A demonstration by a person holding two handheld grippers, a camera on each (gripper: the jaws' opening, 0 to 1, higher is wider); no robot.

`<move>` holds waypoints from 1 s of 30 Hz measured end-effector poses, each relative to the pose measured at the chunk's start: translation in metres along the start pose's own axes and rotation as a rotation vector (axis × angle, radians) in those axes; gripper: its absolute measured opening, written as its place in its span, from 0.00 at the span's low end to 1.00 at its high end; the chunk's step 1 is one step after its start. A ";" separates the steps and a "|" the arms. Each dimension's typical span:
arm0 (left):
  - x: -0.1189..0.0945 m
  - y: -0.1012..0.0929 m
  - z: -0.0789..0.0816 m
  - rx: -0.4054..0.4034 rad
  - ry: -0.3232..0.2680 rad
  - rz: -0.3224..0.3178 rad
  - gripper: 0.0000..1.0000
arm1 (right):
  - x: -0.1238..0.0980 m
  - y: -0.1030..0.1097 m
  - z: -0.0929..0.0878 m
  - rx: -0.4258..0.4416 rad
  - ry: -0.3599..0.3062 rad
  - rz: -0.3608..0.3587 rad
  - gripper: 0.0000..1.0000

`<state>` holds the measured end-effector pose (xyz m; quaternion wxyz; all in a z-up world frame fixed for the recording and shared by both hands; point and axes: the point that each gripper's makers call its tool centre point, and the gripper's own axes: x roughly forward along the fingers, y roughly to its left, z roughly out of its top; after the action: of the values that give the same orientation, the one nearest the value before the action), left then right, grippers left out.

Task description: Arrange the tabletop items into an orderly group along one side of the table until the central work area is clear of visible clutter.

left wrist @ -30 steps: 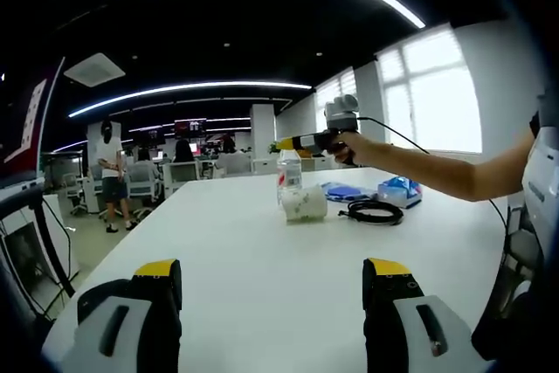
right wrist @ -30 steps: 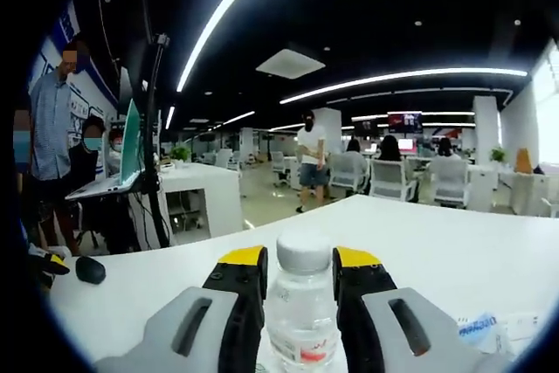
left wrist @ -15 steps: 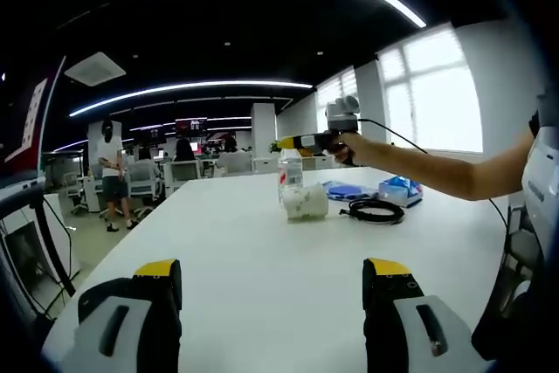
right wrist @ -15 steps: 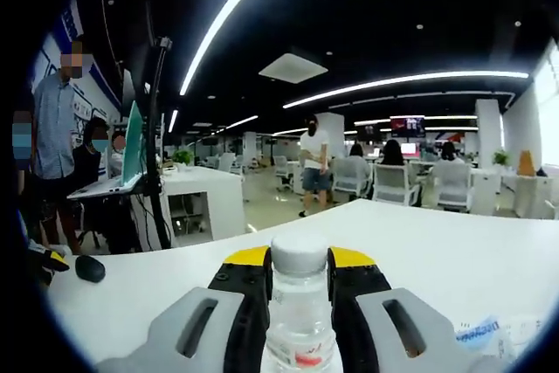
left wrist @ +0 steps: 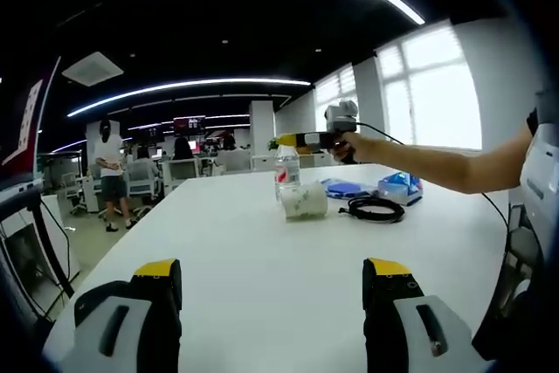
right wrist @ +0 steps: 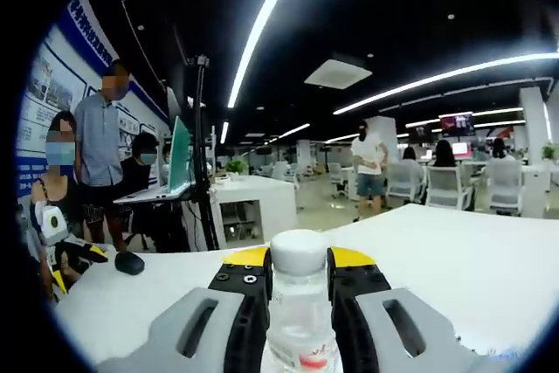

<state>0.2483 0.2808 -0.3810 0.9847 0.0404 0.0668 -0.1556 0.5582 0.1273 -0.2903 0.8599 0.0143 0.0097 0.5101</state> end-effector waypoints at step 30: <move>0.006 0.000 0.004 0.014 0.002 0.032 0.85 | 0.003 0.016 -0.001 0.092 -0.076 0.411 0.23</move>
<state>0.2542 0.2791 -0.3776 0.9867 0.0485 0.0661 -0.1402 0.5454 0.1379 -0.2905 0.7360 0.0742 -0.0027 0.6729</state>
